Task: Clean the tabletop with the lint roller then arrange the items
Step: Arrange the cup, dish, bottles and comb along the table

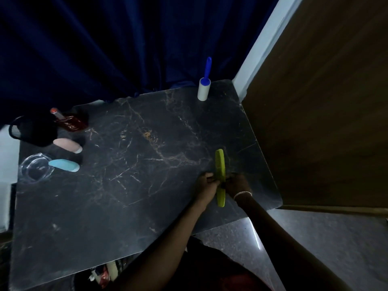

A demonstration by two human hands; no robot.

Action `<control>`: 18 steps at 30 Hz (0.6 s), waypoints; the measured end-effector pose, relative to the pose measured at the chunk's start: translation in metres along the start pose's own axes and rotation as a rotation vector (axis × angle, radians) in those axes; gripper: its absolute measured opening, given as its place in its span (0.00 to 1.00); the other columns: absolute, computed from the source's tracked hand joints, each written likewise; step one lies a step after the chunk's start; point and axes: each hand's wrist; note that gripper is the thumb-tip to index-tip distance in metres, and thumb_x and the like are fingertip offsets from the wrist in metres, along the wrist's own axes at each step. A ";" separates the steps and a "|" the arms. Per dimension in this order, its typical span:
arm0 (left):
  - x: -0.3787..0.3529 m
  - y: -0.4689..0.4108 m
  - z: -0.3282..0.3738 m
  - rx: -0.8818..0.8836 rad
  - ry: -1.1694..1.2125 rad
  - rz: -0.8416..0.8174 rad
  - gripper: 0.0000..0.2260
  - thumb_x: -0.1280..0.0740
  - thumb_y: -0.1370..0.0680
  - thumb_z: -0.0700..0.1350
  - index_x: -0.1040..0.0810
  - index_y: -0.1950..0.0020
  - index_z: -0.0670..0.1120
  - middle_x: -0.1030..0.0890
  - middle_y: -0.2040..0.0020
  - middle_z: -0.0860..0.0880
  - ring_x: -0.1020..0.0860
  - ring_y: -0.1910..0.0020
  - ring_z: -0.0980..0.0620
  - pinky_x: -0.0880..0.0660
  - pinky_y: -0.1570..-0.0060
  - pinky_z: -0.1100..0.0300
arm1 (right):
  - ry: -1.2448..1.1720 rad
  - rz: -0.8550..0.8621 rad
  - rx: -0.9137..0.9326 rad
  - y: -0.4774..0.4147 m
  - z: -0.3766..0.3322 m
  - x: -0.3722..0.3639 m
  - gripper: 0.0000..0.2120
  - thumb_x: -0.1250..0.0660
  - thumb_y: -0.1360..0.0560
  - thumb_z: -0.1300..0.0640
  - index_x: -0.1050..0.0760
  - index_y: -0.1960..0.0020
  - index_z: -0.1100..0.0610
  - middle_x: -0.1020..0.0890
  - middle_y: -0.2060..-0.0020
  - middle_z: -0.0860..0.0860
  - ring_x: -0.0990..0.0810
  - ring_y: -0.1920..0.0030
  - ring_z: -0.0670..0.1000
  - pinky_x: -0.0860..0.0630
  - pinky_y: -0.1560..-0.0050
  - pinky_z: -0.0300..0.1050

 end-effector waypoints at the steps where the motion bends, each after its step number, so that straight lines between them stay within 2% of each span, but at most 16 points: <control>1: 0.004 0.000 -0.001 -0.003 0.004 0.009 0.21 0.32 0.19 0.38 0.27 0.26 0.42 0.20 0.32 0.42 0.20 0.35 0.44 0.23 0.32 0.45 | 0.007 0.008 0.014 0.001 -0.002 -0.002 0.09 0.26 0.32 0.66 0.17 0.52 0.64 0.16 0.54 0.59 0.17 0.52 0.57 0.24 0.55 0.43; 4: 0.022 0.002 -0.003 -0.024 0.001 0.099 0.18 0.31 0.19 0.38 0.24 0.29 0.39 0.19 0.34 0.40 0.20 0.36 0.42 0.22 0.34 0.45 | -0.103 0.006 0.005 0.006 -0.014 -0.013 0.08 0.25 0.32 0.67 0.16 0.53 0.62 0.16 0.58 0.57 0.19 0.60 0.52 0.24 0.62 0.33; 5: 0.032 0.002 -0.004 -0.035 -0.018 0.126 0.16 0.31 0.19 0.37 0.23 0.31 0.39 0.18 0.36 0.40 0.19 0.37 0.42 0.22 0.35 0.45 | -0.185 -0.021 -0.031 0.008 -0.020 -0.018 0.07 0.26 0.32 0.67 0.17 0.53 0.62 0.16 0.59 0.58 0.20 0.61 0.52 0.22 0.60 0.35; 7: 0.051 0.003 -0.005 -0.058 -0.069 0.154 0.12 0.29 0.21 0.37 0.19 0.37 0.40 0.15 0.41 0.40 0.17 0.41 0.42 0.19 0.40 0.47 | -0.348 -0.098 -0.074 0.014 -0.035 -0.028 0.06 0.27 0.30 0.70 0.19 0.58 0.61 0.17 0.63 0.60 0.20 0.64 0.55 0.19 0.58 0.48; 9: 0.076 0.005 -0.004 -0.078 -0.081 0.182 0.09 0.27 0.23 0.36 0.16 0.44 0.40 0.13 0.47 0.40 0.15 0.46 0.42 0.18 0.45 0.48 | -0.409 -0.154 -0.029 0.017 -0.055 -0.041 0.09 0.25 0.31 0.70 0.21 0.62 0.58 0.19 0.67 0.57 0.21 0.69 0.50 0.21 0.65 0.44; 12: 0.117 0.006 -0.004 -0.098 -0.051 0.243 0.06 0.28 0.24 0.34 0.15 0.47 0.39 0.13 0.49 0.40 0.15 0.48 0.42 0.17 0.46 0.47 | -0.461 -0.215 0.000 0.024 -0.088 -0.064 0.08 0.24 0.31 0.68 0.21 0.61 0.57 0.19 0.68 0.53 0.20 0.72 0.44 0.22 0.70 0.38; 15: 0.159 0.005 -0.004 -0.116 -0.022 0.304 0.07 0.29 0.23 0.32 0.15 0.47 0.37 0.13 0.49 0.38 0.15 0.49 0.42 0.17 0.46 0.47 | -0.474 -0.274 0.015 0.025 -0.119 -0.092 0.07 0.26 0.29 0.67 0.20 0.53 0.61 0.18 0.65 0.52 0.19 0.70 0.42 0.22 0.70 0.36; 18: 0.200 0.005 -0.003 -0.118 0.024 0.353 0.07 0.30 0.23 0.32 0.16 0.47 0.36 0.14 0.48 0.37 0.15 0.47 0.40 0.18 0.43 0.44 | -0.466 -0.340 0.031 0.024 -0.155 -0.120 0.09 0.30 0.27 0.70 0.22 0.48 0.64 0.19 0.62 0.54 0.19 0.63 0.48 0.21 0.68 0.37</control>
Point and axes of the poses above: each hand's wrist, its own y-axis away from the middle knuckle, its own x-axis out of the back of the hand, z = x × y
